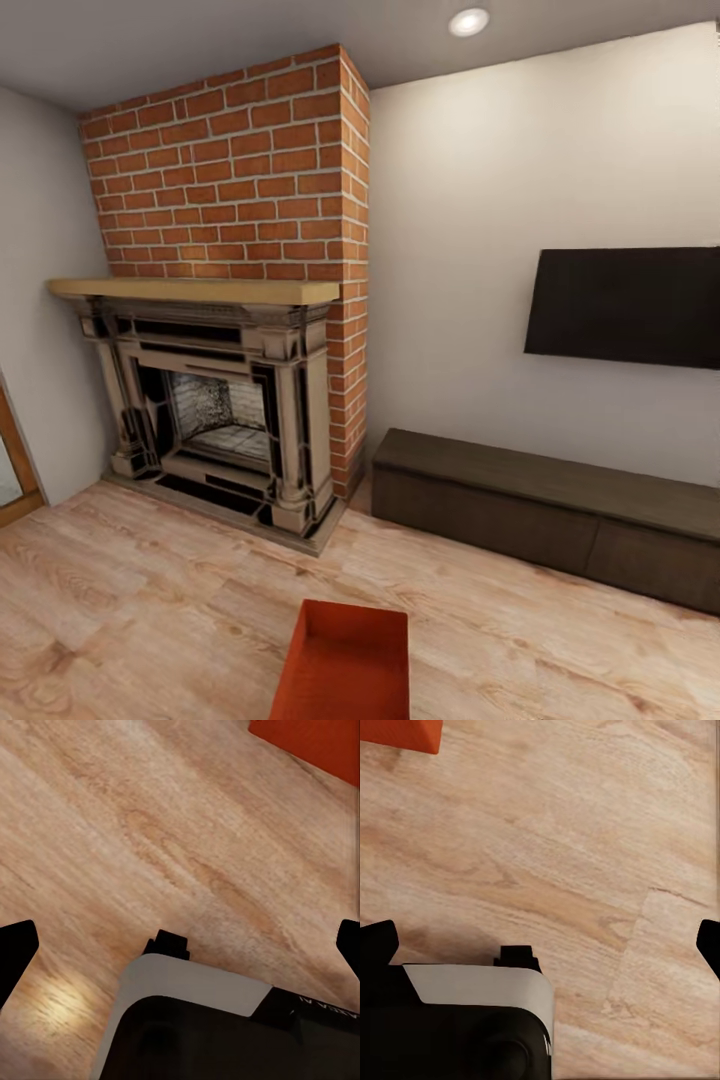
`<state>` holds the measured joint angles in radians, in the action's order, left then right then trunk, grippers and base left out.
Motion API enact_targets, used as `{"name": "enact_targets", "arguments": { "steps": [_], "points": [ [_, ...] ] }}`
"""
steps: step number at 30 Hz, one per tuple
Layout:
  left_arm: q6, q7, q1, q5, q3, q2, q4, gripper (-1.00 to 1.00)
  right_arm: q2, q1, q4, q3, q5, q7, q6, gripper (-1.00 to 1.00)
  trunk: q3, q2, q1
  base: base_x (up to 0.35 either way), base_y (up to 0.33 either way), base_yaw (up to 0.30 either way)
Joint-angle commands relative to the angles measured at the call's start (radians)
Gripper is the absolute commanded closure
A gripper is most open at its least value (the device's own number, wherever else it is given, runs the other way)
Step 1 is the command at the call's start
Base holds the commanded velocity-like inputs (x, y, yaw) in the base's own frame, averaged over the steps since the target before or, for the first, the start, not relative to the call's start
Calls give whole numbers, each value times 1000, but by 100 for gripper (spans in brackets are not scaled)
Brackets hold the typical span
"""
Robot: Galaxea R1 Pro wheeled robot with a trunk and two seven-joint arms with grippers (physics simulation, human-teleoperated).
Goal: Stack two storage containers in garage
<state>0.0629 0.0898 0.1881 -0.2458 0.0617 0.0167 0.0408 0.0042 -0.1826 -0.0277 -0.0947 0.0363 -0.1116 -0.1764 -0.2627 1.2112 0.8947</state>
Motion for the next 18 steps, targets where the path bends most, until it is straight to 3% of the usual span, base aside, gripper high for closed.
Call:
{"name": "enact_targets", "arguments": {
  "steps": [1,6,18],
  "points": [
    [3,1,1,-1,6,0,-1,-100,0,-1,-3,-8,4,-3,-5,-100,-1,1,0,0,0,-94],
    [3,-1,1,-1,5,0,-1,-100,0,-1,-3,-9,3,2,-5,-100,-1,1,0,51,3,-25],
    [3,-1,1,-1,4,0,-1,-100,2,-1,-3,-9,3,2,-5,-100,-1,1,0,289,76,-8]
  ]
}}
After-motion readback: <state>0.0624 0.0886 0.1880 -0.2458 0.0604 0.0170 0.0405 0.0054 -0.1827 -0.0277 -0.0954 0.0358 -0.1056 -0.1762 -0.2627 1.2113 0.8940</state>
